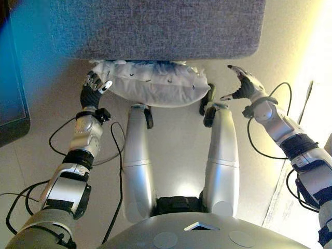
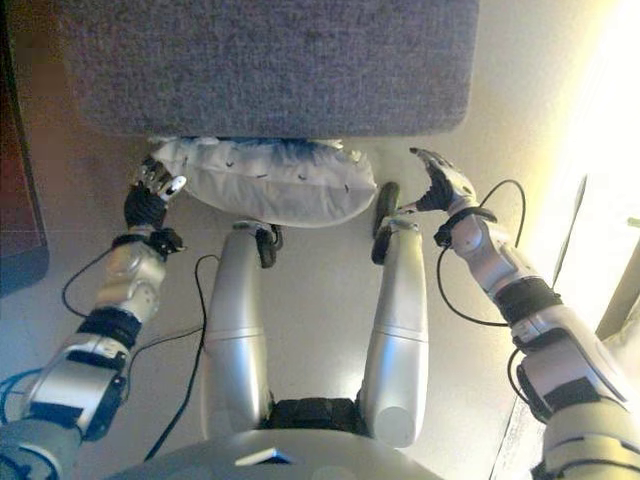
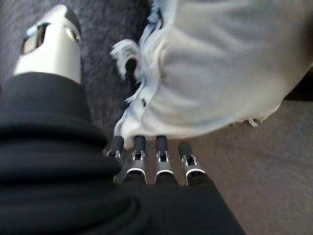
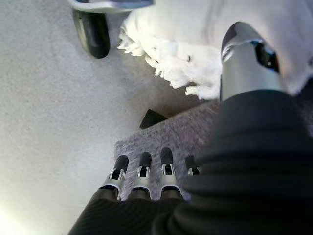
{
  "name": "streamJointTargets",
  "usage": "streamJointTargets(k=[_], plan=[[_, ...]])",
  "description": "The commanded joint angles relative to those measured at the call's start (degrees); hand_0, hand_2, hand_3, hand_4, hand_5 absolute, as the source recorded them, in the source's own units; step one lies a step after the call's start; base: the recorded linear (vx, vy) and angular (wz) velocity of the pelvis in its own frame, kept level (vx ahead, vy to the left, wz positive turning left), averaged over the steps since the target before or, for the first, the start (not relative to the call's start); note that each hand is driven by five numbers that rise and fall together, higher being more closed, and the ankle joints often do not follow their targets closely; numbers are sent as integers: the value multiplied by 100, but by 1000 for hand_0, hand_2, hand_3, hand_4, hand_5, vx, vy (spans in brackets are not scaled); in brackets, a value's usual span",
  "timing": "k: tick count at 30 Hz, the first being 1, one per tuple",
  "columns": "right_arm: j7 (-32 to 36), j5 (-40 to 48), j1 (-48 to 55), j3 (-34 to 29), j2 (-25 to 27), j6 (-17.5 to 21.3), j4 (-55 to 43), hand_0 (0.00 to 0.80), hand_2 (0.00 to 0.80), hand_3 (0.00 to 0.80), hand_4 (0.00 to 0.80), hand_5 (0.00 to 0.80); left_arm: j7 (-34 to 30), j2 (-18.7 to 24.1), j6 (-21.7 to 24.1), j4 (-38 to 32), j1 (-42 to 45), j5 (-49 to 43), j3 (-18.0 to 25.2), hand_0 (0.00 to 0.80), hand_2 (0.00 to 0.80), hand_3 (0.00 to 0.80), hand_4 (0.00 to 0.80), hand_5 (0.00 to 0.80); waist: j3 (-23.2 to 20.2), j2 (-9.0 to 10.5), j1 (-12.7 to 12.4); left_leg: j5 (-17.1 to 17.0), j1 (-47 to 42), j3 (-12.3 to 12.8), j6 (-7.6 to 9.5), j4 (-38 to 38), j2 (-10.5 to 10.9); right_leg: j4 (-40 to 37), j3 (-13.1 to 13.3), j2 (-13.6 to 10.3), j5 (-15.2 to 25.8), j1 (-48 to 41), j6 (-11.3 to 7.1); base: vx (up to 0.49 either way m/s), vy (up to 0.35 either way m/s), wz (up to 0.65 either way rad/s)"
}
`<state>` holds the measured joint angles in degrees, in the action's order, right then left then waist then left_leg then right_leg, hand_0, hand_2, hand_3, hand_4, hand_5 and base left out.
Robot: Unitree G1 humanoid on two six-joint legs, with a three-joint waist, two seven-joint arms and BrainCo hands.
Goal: Pick up the cushion and take it to the sofa
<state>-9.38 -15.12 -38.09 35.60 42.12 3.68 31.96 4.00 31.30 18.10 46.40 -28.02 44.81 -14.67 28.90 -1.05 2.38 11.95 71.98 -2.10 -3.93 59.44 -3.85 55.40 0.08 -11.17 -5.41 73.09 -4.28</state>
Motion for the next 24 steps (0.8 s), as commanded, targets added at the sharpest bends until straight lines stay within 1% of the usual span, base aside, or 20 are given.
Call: streamJointTargets(k=[1,6,10,13,17,20,24], plan=[[-24,-438,-224,355,354,209,-250,0,0,0,0,0,-305,41,44,335,-17,400,29,0,0,0,0,0,-54,-144,76,160,98,270,181,267,-39,663,57,6,-459,-34,31,-15,62,-5],[37,-582,-745,803,479,247,-110,0,0,0,0,0,-529,156,-105,628,-348,690,6,0,0,0,0,0,0,-153,91,265,311,295,187,486,-84,858,84,4,-585,177,77,-17,41,-2],[77,-687,-1125,1115,542,313,-88,0,0,0,0,0,-436,214,-240,941,-592,691,-21,0,0,0,0,0,43,-146,100,287,431,297,166,571,-86,932,92,30,-629,291,97,-4,20,2],[69,-624,-1360,1315,630,325,-168,0,0,0,0,0,-396,292,-241,1207,-720,821,29,0,0,0,0,0,84,-144,104,291,488,304,151,596,-91,966,87,46,-662,352,118,-1,9,-1],[-3,-526,-1527,1430,599,257,-198,0,0,0,0,0,-328,307,-36,1366,-730,987,185,0,0,0,0,0,86,-151,64,315,564,301,124,615,-81,983,73,36,-704,426,136,3,-8,3],[-52,-541,-1565,1469,558,232,-195,0,0,0,0,0,-220,229,148,1349,-572,989,327,0,0,0,0,0,88,-187,21,326,600,300,110,597,-54,985,72,31,-739,462,147,0,-1,2],[-103,-562,-1593,1503,477,174,-154,0,0,0,0,0,-163,108,192,1383,-356,834,470,0,0,0,0,0,89,-224,-31,312,643,300,91,553,-30,982,70,30,-765,505,161,-7,-3,7]])
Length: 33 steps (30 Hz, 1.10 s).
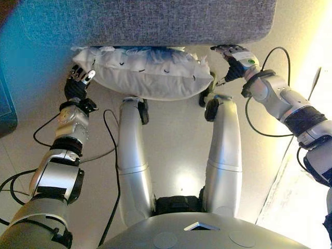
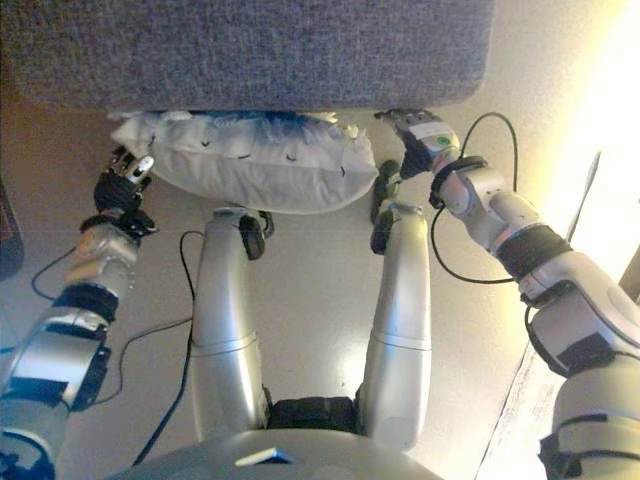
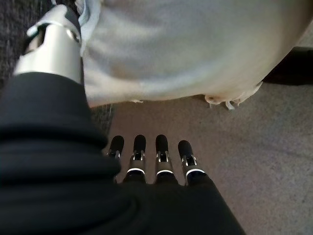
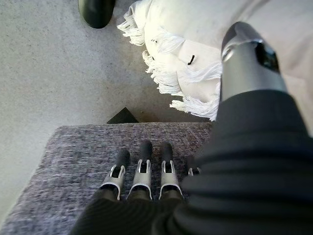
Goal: Pick up the cushion and take it to the sofa
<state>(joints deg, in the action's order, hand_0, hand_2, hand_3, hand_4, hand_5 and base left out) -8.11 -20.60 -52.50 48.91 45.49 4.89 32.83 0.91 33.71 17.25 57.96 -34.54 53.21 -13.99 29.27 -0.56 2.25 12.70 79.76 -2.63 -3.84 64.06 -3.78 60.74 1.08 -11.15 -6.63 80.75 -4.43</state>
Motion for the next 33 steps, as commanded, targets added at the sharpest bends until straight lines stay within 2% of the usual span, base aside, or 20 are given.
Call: streamJointTargets(k=[1,7,10,14,17,25,30,33], plan=[[-259,46,-151,179,122,51,-203,0,0,0,0,0,153,-149,241,282,331,-38,428,0,0,0,0,0,52,-280,-30,234,-123,355,76,86,-37,454,-34,22,-652,-248,180,-9,6,4],[-198,479,-205,172,-53,137,-28,0,0,0,0,0,-288,-180,320,486,314,-115,371,0,0,0,0,0,52,-282,-49,226,-57,349,62,104,-67,502,-47,14,-681,-168,197,0,0,0],[-41,571,-198,152,-76,203,-99,0,0,0,0,0,-570,-176,264,174,204,-129,197,0,0,0,0,0,52,-299,-22,208,26,366,54,119,-73,498,-39,29,-655,-94,202,0,0,0],[183,584,-152,152,-2,299,-299,0,0,0,0,0,-556,-127,36,-213,30,-66,-53,0,0,0,0,0,52,-317,40,167,64,397,48,96,-89,445,-6,32,-575,-51,167,9,36,-1],[312,422,-156,253,78,425,-368,0,0,0,0,0,-584,-53,-76,-230,-121,-59,-200,0,0,0,0,0,52,-342,103,150,70,424,35,101,-109,411,43,56,-527,-52,145,20,36,-2],[206,173,-411,596,24,746,-225,0,0,0,0,0,-719,-4,6,-214,-628,406,-541,0,0,0,0,0,52,-380,180,140,121,471,17,53,-136,329,96,96,-479,19,150,13,18,-3],[263,104,-588,684,-142,752,-227,0,0,0,0,0,-659,-98,37,-352,-766,430,-645,0,0,0,0,0,52,-389,158,119,114,479,6,-59,-128,226,64,95,-450,20,162,0,0,0],[252,112,-689,696,-364,630,-192,0,0,0,0,0,-561,-180,41,-415,-882,444,-713,0,0,0,0,0,52,-400,143,90,141,487,-4,-96,-133,188,55,113,-432,43,172,0,0,0]])
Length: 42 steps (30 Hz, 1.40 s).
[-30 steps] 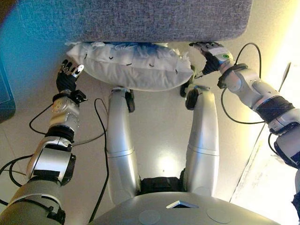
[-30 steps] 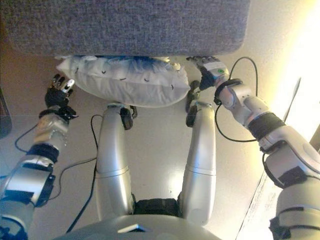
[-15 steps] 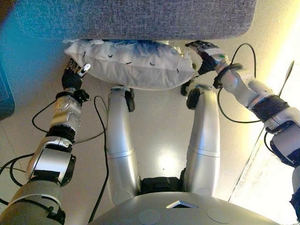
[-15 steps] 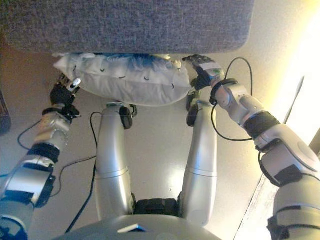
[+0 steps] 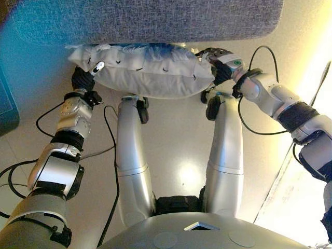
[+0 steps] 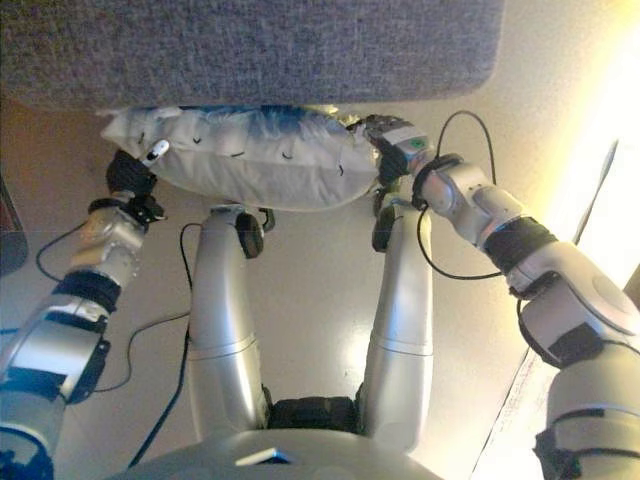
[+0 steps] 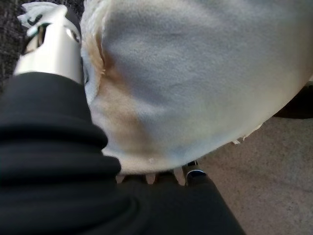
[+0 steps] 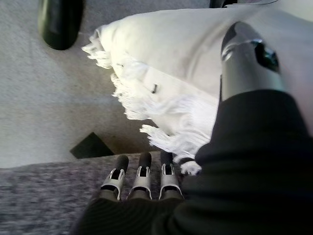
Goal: Pick up the cushion and take it to the sofa
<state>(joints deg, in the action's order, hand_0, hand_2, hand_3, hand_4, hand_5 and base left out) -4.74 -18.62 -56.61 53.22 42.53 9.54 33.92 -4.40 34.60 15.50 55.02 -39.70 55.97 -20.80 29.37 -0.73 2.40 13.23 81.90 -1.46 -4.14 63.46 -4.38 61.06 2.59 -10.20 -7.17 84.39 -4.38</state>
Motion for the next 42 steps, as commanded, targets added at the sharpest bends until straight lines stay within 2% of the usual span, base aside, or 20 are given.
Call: streamJointTargets(k=[1,2,3,4,7,16,20,24,30,37,42], plan=[[-79,-88,-321,271,-149,112,-273,0,0,0,0,0,-21,-302,230,-123,-400,171,-46,0,0,0,0,0,42,-394,124,31,-67,375,20,-46,-73,147,-96,23,-378,-317,169,0,0,0],[-106,-86,-348,279,-198,30,-261,85,85,85,85,85,-27,-329,244,-131,-418,165,-56,220,220,220,220,220,42,-403,122,26,-58,379,15,-48,-75,146,-96,23,-378,-308,170,0,0,0],[-166,-76,-373,288,-249,-70,-229,348,348,348,348,348,-43,-353,272,-142,-439,183,-78,496,496,496,496,496,42,-418,121,16,-57,385,12,-66,-79,137,-93,24,-374,-302,170,0,0,0],[-200,-7,-400,284,-299,-165,-181,800,800,800,800,800,-53,-374,302,-163,-460,233,-101,800,800,800,800,800,42,-438,121,3,-53,393,8,-83,-80,130,-84,31,-369,-290,175,7,32,0],[-351,167,-400,240,-465,-436,-57,800,800,800,800,800,-50,-456,372,-248,-498,352,-108,800,800,800,800,800,42,-484,122,-16,-27,410,2,-111,-78,122,-65,53,-374,-256,186,3,23,0],[-679,464,-211,-76,-945,-820,17,800,800,800,800,800,-60,-663,507,-494,-368,299,-55,800,800,800,800,800,42,-513,98,-29,-39,407,-25,-198,-50,-20,-51,114,-319,-285,197,0,0,0],[-775,380,-56,-199,-1091,-887,14,800,800,800,800,800,-51,-655,508,-546,-373,265,-6,800,800,800,800,800,42,-417,106,-3,-64,377,-23,-185,-99,-86,-87,122,-275,-332,203,0,0,0],[-837,694,-98,-180,-1166,-971,109,800,800,800,800,800,-158,-628,543,-570,-402,297,65,800,800,800,800,800,42,-352,145,-16,-55,355,1,-168,-173,16,-70,206,-318,-317,249,-3,7,-5],[-1294,1004,-31,-276,-1148,-740,328,800,800,800,800,800,-389,-687,794,-585,-355,515,140,800,800,800,800,800,42,-337,195,-15,-340,381,-22,-446,-232,-171,-48,226,-282,-532,211,-19,25,-6],[-1969,2073,583,-878,-1210,-161,-176,800,800,800,800,800,124,-949,1479,-1099,-17,1,47,800,800,800,800,800,42,-265,336,-433,-1586,455,-183,-1860,-299,-1537,-11,301,173,-1713,-10,-6,20,-14],[-1972,2034,1133,-1334,-1224,80,-691,800,800,800,800,800,443,-1137,1594,-1563,402,-135,222,800,800,800,800,800,42,-237,417,-656,-2549,556,-235,-2617,-307,-2493,-21,180,446,-2656,-144,31,22,-14]])
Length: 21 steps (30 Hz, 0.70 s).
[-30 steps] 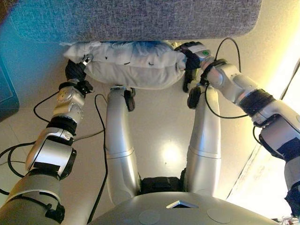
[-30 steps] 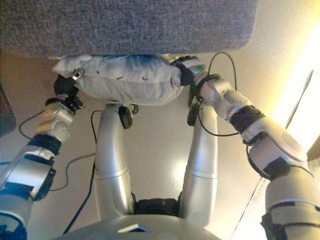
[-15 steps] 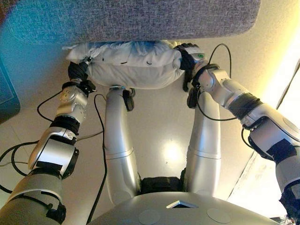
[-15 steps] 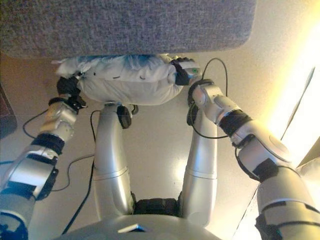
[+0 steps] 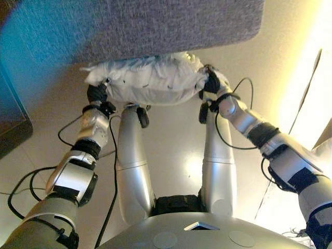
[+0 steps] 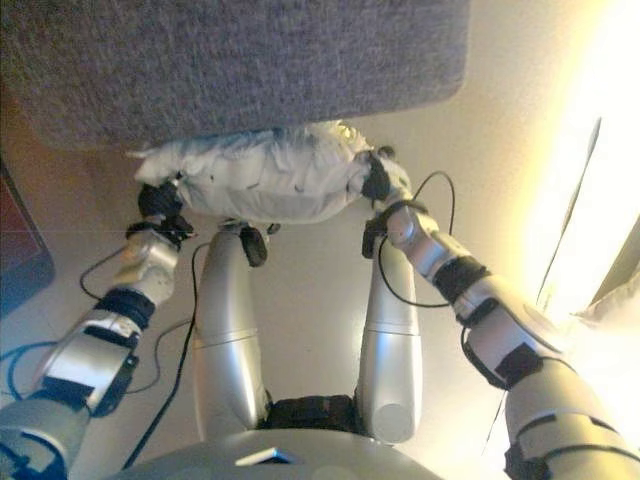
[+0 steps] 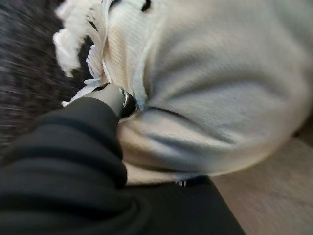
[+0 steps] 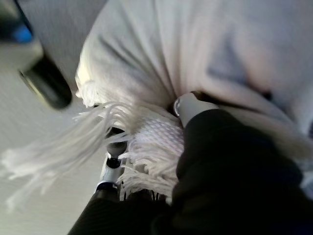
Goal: Pick up the cushion and take it to the sofa
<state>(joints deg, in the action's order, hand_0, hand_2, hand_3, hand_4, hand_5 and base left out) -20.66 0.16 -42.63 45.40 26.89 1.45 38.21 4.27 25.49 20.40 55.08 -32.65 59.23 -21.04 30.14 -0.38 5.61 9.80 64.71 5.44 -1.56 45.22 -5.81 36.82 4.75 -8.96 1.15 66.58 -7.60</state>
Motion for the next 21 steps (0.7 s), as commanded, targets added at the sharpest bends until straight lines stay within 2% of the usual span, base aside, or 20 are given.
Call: streamJointTargets(k=[1,3,4,5,13,18,21], plan=[[-324,196,-123,-673,321,854,-1283,800,800,800,800,800,-404,-255,1033,-1669,-202,-554,304,800,800,800,800,800,-34,-269,101,-364,-1130,-108,-484,-968,-157,-288,-265,-2,-328,-1173,150,69,-21,-7],[-201,351,49,-800,299,838,-1446,800,800,800,800,800,-418,-289,933,-1766,-48,-667,362,800,800,800,800,800,-34,-267,93,-444,-1505,-69,-463,-1204,-138,-554,-313,-68,-264,-1550,123,41,-11,-2],[-95,489,162,-896,281,826,-1574,800,800,800,800,800,-441,-291,864,-1835,27,-780,390,800,800,800,800,800,-34,-251,95,-692,-1719,-4,-401,-1451,-97,-836,-369,-154,-37,-1778,120,16,-31,6],[-23,550,258,-964,280,806,-1650,800,800,800,800,800,-497,-303,828,-1872,103,-806,413,800,800,800,800,800,-34,-249,86,-730,-1943,34,-385,-1588,-73,-951,-413,-184,-15,-1995,103,31,-41,11],[294,923,998,-1358,289,835,-1932,800,800,800,800,800,-606,-352,486,-2231,687,-977,460,800,800,800,800,800,-348,-156,-49,-940,-3144,83,-342,-2501,42,-1767,-678,-407,93,-3292,-47,102,-65,6],[498,1052,1633,-1633,264,935,-1968,800,800,800,800,800,-705,-467,284,-2400,1199,-1059,528,800,800,800,800,800,-649,-103,-131,-1025,-3774,74,-310,-3010,79,-2141,-755,-425,115,-3926,-120,101,-50,-1],[731,1144,2360,-1947,204,1113,-2043,800,800,800,800,800,-850,-507,149,-2397,1725,-1120,694,800,800,800,800,800,-966,-43,-163,-1065,-4400,84,-289,-3432,93,-2452,-815,-434,123,-4523,-165,189,-37,-13]])
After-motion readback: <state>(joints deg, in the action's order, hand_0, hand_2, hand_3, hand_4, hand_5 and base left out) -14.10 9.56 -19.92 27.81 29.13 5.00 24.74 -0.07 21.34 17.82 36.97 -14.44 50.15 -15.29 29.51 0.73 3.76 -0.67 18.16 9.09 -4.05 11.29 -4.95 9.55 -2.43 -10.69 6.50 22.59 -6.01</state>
